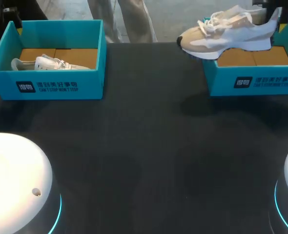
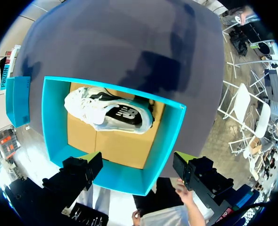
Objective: Take the shoe out of the shoebox, open the shoe tongue, remove and reinsert the insole, then place the shoe into the shoebox
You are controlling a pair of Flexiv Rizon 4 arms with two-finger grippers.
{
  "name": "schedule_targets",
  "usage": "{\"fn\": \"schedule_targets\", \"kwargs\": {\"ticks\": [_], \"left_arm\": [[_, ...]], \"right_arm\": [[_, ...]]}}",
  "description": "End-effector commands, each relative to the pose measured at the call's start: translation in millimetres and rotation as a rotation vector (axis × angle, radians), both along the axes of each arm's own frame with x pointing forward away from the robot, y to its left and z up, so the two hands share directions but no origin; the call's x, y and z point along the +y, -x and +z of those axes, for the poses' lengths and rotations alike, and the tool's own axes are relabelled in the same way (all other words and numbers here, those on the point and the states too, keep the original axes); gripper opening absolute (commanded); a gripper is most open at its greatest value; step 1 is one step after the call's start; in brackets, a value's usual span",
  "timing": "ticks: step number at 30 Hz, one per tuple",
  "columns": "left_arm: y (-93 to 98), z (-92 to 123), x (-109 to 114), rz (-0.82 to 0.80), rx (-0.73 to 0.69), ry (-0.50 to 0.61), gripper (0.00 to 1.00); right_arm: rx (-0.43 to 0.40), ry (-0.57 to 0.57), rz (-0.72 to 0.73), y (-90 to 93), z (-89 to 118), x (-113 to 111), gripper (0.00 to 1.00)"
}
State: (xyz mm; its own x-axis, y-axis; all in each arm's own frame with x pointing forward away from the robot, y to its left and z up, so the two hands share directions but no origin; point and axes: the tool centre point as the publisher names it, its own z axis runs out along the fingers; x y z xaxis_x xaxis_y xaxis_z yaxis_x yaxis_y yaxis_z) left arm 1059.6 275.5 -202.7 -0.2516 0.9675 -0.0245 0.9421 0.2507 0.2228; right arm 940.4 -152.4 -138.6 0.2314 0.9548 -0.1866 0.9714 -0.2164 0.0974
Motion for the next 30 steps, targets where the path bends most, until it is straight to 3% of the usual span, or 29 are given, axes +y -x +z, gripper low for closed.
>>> {"fn": "schedule_targets", "kwargs": {"ticks": [1, 11, 30], "left_arm": [[0.4, 0.5, -0.1, 0.0, 0.0, -0.002, 1.0], [0.4, 0.5, -0.1, 0.0, 0.0, -0.002, 1.0], [0.4, 0.5, -0.1, 0.0, 0.0, -0.002, 1.0]], "right_arm": [[0.003, 0.01, 0.01, 4.8, -2.0, 13.6, 0.0], [0.021, 0.014, 0.026, 16.7, -4.3, 35.1, 0.0], [0.039, 0.014, 0.01, 43.8, -13.0, 53.2, 0.0]]}}
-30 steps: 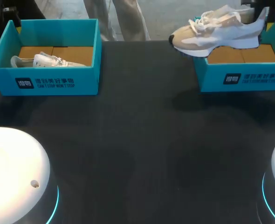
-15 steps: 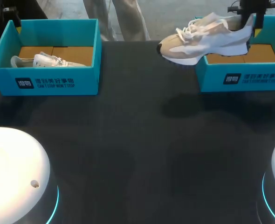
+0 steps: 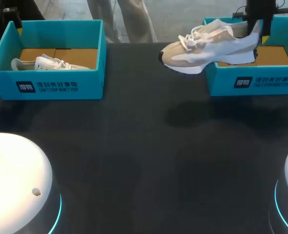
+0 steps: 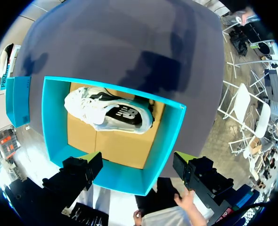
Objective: Take the shoe out of the shoebox, open the shoe tongue, remove and reinsert the insole, then place the shoe into the shoebox
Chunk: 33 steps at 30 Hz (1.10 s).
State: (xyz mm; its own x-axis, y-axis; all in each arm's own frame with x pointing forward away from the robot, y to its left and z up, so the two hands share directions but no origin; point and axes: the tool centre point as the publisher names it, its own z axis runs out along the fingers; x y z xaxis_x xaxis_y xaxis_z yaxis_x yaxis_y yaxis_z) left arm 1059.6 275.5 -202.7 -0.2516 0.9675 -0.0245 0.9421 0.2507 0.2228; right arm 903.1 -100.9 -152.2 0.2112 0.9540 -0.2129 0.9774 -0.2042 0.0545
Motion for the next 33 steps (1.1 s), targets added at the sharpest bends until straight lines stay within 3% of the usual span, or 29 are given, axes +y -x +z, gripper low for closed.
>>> {"fn": "schedule_targets", "kwargs": {"ticks": [1, 13, 23, 33], "left_arm": [[0.4, 0.5, -0.1, 0.0, 0.0, -0.002, 1.0], [0.4, 0.5, -0.1, 0.0, 0.0, -0.002, 1.0], [0.4, 0.5, -0.1, 0.0, 0.0, -0.002, 1.0], [0.4, 0.5, -0.1, 0.0, 0.0, -0.002, 1.0]], "right_arm": [[-0.01, -0.002, -0.002, 8.0, 0.1, 2.7, 0.0], [0.015, 0.014, 0.021, 23.1, -5.2, 22.2, 0.0], [0.009, -0.014, -0.021, 45.8, -4.4, 52.4, 0.0], [0.023, -0.023, -0.048, 78.0, -16.3, 73.2, 0.0]]}}
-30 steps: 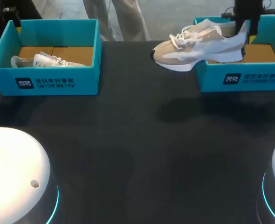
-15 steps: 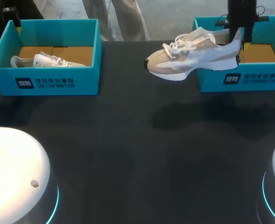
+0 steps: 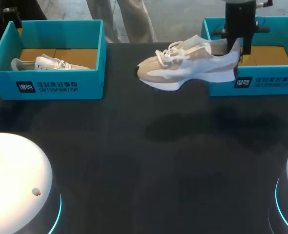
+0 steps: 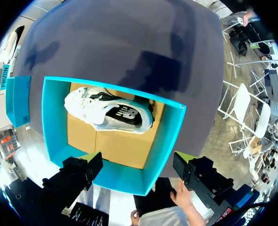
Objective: Take the shoe out of the shoebox, open the shoe tongue, remove and reinsert the insole, then place the shoe into the shoebox
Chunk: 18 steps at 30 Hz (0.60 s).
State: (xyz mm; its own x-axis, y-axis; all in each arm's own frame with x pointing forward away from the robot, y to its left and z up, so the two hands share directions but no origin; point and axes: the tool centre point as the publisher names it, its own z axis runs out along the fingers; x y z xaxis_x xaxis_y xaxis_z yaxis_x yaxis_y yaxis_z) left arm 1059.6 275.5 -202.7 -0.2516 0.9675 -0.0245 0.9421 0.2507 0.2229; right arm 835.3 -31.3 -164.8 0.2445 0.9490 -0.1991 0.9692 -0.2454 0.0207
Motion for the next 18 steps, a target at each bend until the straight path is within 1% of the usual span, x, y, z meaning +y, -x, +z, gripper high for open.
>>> {"fn": "schedule_targets", "kwargs": {"ticks": [1, 7, 10, 18], "left_arm": [[0.4, 0.5, -0.1, 0.0, 0.0, -0.002, 1.0], [0.4, 0.5, -0.1, 0.0, 0.0, -0.002, 1.0], [0.4, 0.5, -0.1, 0.0, 0.0, -0.002, 1.0], [0.4, 0.5, -0.1, 0.0, 0.0, -0.002, 1.0]], "right_arm": [[-0.006, -0.003, -0.013, 13.7, -4.6, 5.0, 0.0], [-0.007, -0.016, -0.036, 36.2, -11.3, 14.5, 0.0], [-0.005, 0.006, -0.059, 46.1, -15.4, 18.9, 0.0], [0.007, -0.013, -0.082, 73.6, -28.2, 32.8, 0.0]]}}
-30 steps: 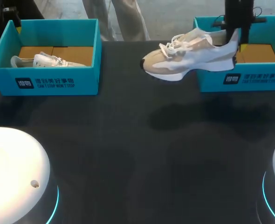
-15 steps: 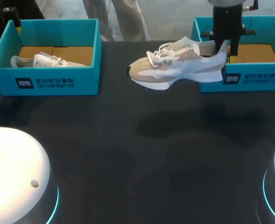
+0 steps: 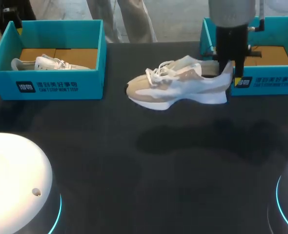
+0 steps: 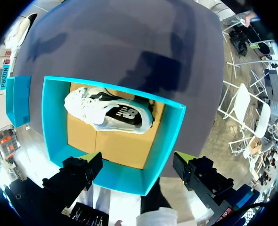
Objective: Take the shoe out of the shoebox, open the shoe tongue, remove and reinsert the insole, then place the shoe into the shoebox
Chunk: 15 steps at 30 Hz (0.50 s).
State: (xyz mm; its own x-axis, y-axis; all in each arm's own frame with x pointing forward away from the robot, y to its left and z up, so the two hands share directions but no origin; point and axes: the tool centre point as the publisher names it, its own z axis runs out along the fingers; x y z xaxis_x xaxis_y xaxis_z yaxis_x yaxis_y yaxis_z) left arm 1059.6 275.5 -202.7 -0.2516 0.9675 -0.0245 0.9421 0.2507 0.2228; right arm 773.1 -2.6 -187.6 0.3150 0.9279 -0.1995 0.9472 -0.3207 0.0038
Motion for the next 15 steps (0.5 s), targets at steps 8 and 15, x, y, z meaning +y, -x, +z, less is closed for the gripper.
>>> {"fn": "schedule_targets", "kwargs": {"ticks": [8, 15], "left_arm": [[0.4, 0.5, -0.1, 0.0, 0.0, -0.002, 1.0], [0.4, 0.5, -0.1, 0.0, 0.0, -0.002, 1.0]], "right_arm": [[0.027, -0.044, -0.019, 41.6, -26.2, 32.6, 0.0], [0.033, -0.052, -0.023, 44.4, -28.4, 35.8, 0.0]]}}
